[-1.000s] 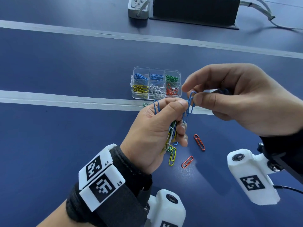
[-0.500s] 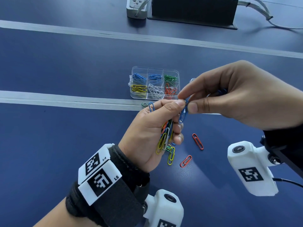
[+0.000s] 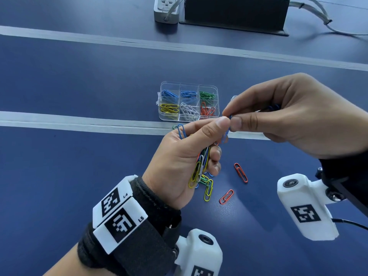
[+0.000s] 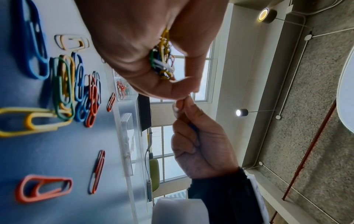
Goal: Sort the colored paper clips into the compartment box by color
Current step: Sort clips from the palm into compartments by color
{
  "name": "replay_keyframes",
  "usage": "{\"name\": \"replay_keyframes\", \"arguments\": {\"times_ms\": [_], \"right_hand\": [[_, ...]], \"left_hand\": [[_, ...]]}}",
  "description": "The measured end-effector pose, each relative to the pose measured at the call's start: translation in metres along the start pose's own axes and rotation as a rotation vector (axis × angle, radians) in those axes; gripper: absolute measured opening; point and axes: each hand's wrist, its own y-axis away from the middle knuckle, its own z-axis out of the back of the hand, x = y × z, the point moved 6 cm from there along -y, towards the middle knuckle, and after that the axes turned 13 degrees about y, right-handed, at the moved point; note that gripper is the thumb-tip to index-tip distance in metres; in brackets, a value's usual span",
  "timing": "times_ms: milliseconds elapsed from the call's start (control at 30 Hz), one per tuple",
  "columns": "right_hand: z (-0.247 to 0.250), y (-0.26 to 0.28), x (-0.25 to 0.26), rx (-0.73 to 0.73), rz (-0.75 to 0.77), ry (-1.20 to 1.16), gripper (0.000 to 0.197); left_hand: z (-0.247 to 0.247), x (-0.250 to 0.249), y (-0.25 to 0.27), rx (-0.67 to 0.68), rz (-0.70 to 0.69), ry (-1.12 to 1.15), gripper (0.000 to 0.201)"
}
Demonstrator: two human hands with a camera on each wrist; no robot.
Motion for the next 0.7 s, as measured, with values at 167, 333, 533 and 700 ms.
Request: {"name": "replay_keyframes", "arguments": {"times_ms": [167, 333, 533, 700], "right_hand": [[0.003, 0.0, 0.001, -0.041, 0.03, 0.06, 0.01], [0.002, -0.001, 0.001, -0.037, 0.059, 0.129, 0.008], [0.003, -0.002, -0.003, -0.086, 0.115, 0.254, 0.017], [-0.003, -0.002, -0.009, -0.056, 0.13, 0.263, 0.007]], "left_hand": [[0.002, 0.0, -0.001, -0.015, -0.013, -0.014, 0.008], [0.003, 0.002, -0.001, -0.037, 0.001, -0.025, 0.006], [0.003, 0.006, -0.001, -0.048, 0.007, -0.029, 0.006], [0.004, 0.008, -0.001, -0.067, 0.016, -0.011, 0.013]]}}
